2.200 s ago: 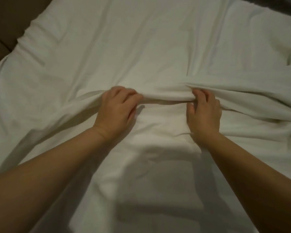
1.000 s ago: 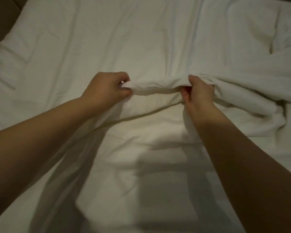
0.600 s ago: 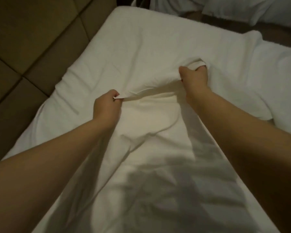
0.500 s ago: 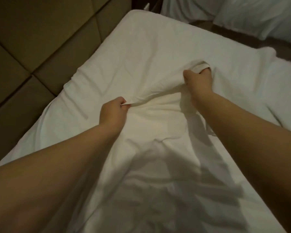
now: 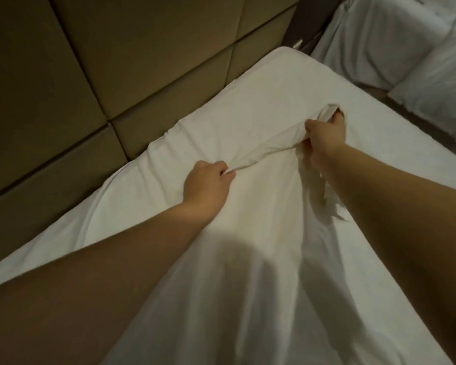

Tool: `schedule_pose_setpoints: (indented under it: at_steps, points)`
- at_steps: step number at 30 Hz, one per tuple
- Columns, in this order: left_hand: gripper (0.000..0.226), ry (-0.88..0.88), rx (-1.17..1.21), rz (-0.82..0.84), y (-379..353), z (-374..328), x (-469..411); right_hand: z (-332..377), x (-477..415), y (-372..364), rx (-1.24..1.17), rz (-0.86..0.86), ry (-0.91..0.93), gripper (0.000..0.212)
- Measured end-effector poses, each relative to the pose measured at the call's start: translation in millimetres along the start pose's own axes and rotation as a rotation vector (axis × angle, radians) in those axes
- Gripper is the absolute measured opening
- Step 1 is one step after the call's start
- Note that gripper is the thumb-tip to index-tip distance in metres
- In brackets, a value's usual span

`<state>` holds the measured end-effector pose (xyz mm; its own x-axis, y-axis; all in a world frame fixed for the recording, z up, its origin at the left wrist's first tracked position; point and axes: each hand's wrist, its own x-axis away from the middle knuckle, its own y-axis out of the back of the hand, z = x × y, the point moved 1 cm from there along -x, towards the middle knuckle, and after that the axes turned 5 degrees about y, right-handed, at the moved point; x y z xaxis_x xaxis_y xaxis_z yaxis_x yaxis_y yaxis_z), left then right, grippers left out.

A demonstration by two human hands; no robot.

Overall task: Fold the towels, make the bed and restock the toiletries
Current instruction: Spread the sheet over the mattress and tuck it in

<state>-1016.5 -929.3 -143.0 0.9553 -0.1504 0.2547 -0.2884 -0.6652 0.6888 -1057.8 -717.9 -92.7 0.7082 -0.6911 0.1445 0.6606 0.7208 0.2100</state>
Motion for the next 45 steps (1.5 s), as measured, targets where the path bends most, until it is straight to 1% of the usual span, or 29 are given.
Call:
schedule_pose_setpoints:
  at_steps: [3,7,10,13,16,17,18,19,21,22,23,25,26,27,29,31,33,34,35,36,37,38,39,40,41,42,43,44,45]
  points:
    - [0.023,0.012,0.064,0.13,-4,-5,-10,-7,-15,-4,0.045,0.034,-0.011,0.068]
    - [0.028,0.082,0.298,0.295,-6,-4,-28,-26,-26,-15,0.043,0.101,-0.102,0.076]
    - [0.021,0.107,0.461,0.407,-14,-7,-34,-29,-38,-22,0.056,0.122,-0.099,0.074]
    - [0.017,0.131,0.5,0.438,-18,-4,-41,-28,-45,-30,0.032,0.137,-0.09,0.066]
    - [0.027,0.176,0.484,0.401,-20,2,-47,-30,-47,-41,-0.008,0.103,-0.061,0.046]
    - [0.026,0.191,0.504,0.382,-19,3,-49,-31,-48,-46,-0.011,0.087,-0.04,0.041]
    - [0.022,0.205,0.532,0.369,-18,4,-49,-33,-48,-51,0.033,0.086,-0.004,0.038]
    - [0.018,0.213,0.572,0.371,-16,4,-50,-32,-47,-57,0.114,0.105,0.048,0.041]
    - [0.011,0.214,0.652,0.406,-13,2,-49,-32,-45,-67,0.286,0.214,0.175,0.052]
    - [0.01,0.199,0.655,0.432,-12,1,-48,-31,-45,-70,0.347,0.283,0.211,0.052]
    - [0.012,0.185,0.642,0.46,-12,0,-47,-29,-44,-72,0.393,0.332,0.229,0.05]
    - [0.022,0.164,0.61,0.496,-15,0,-47,-26,-44,-70,0.494,0.373,0.267,0.047]
    - [0.025,0.165,0.59,0.484,-17,2,-49,-25,-43,-68,0.589,0.394,0.312,0.049]
    - [0.021,0.177,0.572,0.449,-18,3,-50,-26,-41,-65,0.685,0.426,0.376,0.051]
    - [0.004,0.186,0.548,0.366,-18,5,-53,-30,-27,-59,0.844,0.513,0.517,0.055]
    - [0.014,0.16,0.567,0.307,-20,5,-55,-43,1,-50,0.979,0.508,0.644,0.055]
    - [0.015,0.132,0.561,0.293,-18,1,-52,-59,43,-34,1.111,0.44,0.689,0.052]
    - [0.014,0.12,0.546,0.28,-14,-2,-51,-65,66,-21,1.141,0.423,0.661,0.052]
    - [0.012,0.116,0.507,0.253,-12,-5,-49,-70,87,-5,1.156,0.434,0.579,0.052]
    - [0.01,0.101,0.419,0.214,-10,-8,-46,-75,104,13,1.164,0.448,0.472,0.053]
    - [0.017,0.083,0.279,0.149,-10,-13,-41,-79,116,33,1.174,0.451,0.382,0.054]
    - [0.03,0.044,0.066,0.05,-13,-19,-32,-83,123,52,1.19,0.437,0.322,0.055]
    - [0.042,-0.047,-0.181,-0.115,-19,-24,-20,-84,127,70,1.212,0.415,0.282,0.056]
    - [0.048,-0.187,-0.346,-0.269,-31,-29,-5,-87,126,84,1.236,0.387,0.262,0.057]
    - [0.049,-0.337,-0.437,-0.359,-49,-33,10,-88,122,98,1.269,0.358,0.248,0.057]
    - [0.047,-0.455,-0.473,-0.354,-69,-35,23,-90,115,109,1.297,0.326,0.231,0.058]
    - [0.045,-0.52,-0.484,-0.297,-88,-34,33,-92,107,120,1.314,0.287,0.216,0.059]
    - [0.045,-0.525,-0.488,-0.22,-102,-32,39,-93,98,130,1.322,0.241,0.204,0.058]
    - [0.046,-0.512,-0.49,-0.188,-111,-31,40,-95,89,139,1.326,0.199,0.194,0.056]
